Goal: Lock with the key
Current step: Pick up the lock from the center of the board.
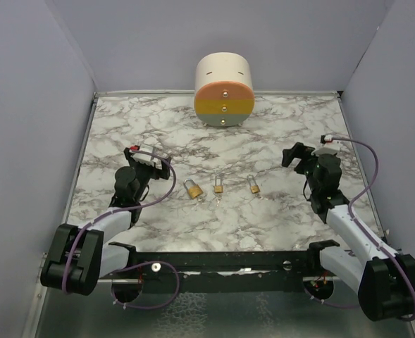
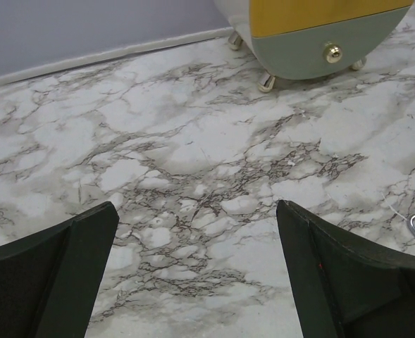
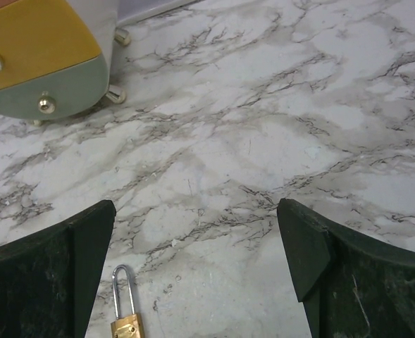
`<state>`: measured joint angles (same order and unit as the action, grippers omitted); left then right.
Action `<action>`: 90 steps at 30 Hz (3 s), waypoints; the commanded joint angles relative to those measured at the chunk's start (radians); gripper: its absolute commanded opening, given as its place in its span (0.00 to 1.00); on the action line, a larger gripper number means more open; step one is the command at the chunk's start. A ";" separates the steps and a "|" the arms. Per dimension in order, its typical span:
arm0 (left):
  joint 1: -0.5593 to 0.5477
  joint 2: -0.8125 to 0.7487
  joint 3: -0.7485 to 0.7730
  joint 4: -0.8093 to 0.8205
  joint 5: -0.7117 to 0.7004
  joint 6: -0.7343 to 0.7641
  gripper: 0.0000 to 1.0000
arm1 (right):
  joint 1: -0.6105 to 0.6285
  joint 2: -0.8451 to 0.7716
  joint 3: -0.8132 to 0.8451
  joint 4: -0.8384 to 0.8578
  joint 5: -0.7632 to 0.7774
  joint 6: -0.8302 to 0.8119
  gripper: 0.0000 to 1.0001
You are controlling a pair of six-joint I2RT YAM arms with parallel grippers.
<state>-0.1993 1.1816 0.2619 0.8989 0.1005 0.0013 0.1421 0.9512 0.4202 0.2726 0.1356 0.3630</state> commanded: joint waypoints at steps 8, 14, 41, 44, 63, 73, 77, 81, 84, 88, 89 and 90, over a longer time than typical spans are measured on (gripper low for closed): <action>-0.041 -0.072 0.020 -0.026 0.023 -0.065 0.99 | 0.164 0.055 0.084 -0.197 -0.039 -0.036 1.00; -0.041 -0.087 0.024 -0.049 0.013 -0.098 0.99 | 0.283 0.120 0.114 -0.311 0.055 -0.020 0.81; -0.042 -0.083 0.007 -0.052 0.007 -0.124 0.99 | 0.583 0.487 0.239 -0.431 0.421 0.214 0.69; -0.041 -0.078 0.009 -0.051 -0.001 -0.120 0.99 | 0.583 0.493 0.234 -0.409 0.416 0.201 0.69; -0.042 -0.052 0.014 -0.052 -0.019 -0.118 0.99 | 0.583 0.573 0.241 -0.365 0.318 0.158 0.59; -0.042 -0.054 0.010 -0.052 -0.039 -0.114 0.99 | 0.583 0.554 0.241 -0.397 0.275 0.169 0.50; -0.042 -0.059 0.005 -0.051 -0.053 -0.114 0.99 | 0.583 0.559 0.248 -0.418 0.273 0.183 0.39; -0.041 -0.073 -0.001 -0.051 -0.071 -0.111 0.99 | 0.583 0.573 0.270 -0.452 0.277 0.190 0.37; -0.042 -0.087 -0.008 -0.051 -0.090 -0.106 0.99 | 0.583 0.585 0.285 -0.476 0.285 0.194 0.28; -0.041 -0.100 -0.015 -0.051 -0.110 -0.101 0.99 | 0.583 0.602 0.305 -0.481 0.288 0.184 0.01; -0.042 -0.101 -0.016 -0.051 -0.110 -0.098 0.99 | 0.583 0.605 0.312 -0.480 0.288 0.178 0.01; -0.041 -0.102 -0.015 -0.052 -0.108 -0.097 0.99 | 0.583 0.610 0.321 -0.480 0.288 0.170 0.01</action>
<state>-0.2379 1.1015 0.2604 0.8364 0.0261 -0.1127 0.7208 1.5288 0.7044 -0.1680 0.4282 0.5449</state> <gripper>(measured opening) 0.991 0.323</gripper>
